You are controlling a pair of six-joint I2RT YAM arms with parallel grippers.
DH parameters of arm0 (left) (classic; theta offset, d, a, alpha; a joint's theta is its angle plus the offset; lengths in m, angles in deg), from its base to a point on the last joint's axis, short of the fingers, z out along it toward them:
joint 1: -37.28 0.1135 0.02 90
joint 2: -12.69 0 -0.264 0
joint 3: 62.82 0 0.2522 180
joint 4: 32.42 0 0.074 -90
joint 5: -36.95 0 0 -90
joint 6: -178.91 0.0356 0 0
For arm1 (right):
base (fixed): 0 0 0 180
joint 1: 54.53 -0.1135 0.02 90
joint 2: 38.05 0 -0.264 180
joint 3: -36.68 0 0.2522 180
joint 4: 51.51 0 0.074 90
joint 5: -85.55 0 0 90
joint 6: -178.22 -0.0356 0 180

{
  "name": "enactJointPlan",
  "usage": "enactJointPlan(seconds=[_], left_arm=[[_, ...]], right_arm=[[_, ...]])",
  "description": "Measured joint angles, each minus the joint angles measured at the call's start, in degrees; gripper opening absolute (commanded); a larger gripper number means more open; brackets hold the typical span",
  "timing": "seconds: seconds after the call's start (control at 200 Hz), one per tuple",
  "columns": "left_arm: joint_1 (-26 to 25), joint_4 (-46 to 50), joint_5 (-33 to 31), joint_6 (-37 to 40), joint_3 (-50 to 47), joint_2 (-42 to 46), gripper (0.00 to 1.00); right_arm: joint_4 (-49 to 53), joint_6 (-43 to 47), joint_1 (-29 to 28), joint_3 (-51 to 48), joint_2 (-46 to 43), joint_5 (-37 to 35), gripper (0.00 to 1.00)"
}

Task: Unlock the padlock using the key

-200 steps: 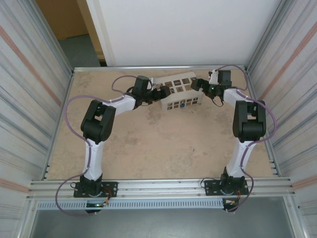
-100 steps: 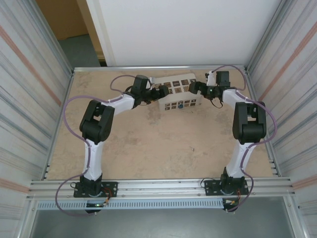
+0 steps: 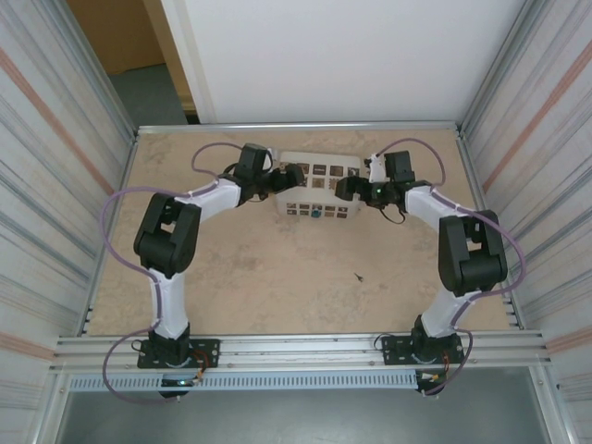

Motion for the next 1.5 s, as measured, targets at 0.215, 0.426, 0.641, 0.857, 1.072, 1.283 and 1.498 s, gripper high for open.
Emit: enactJointPlan(seconds=[0.215,0.426,0.641,0.857,1.072,1.283,1.498], left_arm=[[0.22,0.28,-1.97,0.72,-3.28,3.08,0.99],[0.33,0.83,-2.27,0.94,-4.26,3.72,0.99],[1.97,1.36,0.63,1.11,-4.24,3.72,0.99],[3.37,4.17,0.98,2.89,-4.26,4.46,0.99],[3.89,5.64,0.02,4.94,-10.73,16.79,0.99],[3.8,5.07,-0.92,5.4,-21.46,31.36,0.99],[1.64,5.64,-2.36,3.69,-33.57,43.87,0.99]], right_arm=[[0.39,-2.62,-4.35,-4.63,-4.55,-2.67,1.0],[0.72,-3.39,-6.34,-6.32,-6.45,-4.98,0.99],[1.46,-3.37,-7.13,-6.32,-6.45,-7.45,0.99],[4.35,-3.37,-7.06,-6.78,-8.39,-11.76,0.99],[11.82,-3.1,-6.78,-9.25,-18.71,-15.74,0.99],[25.14,-4.28,-6.84,-11.19,-28.33,-18.08,0.92],[37.57,-6.67,-8.02,-11.32,-31.12,-18.71,0.82]])
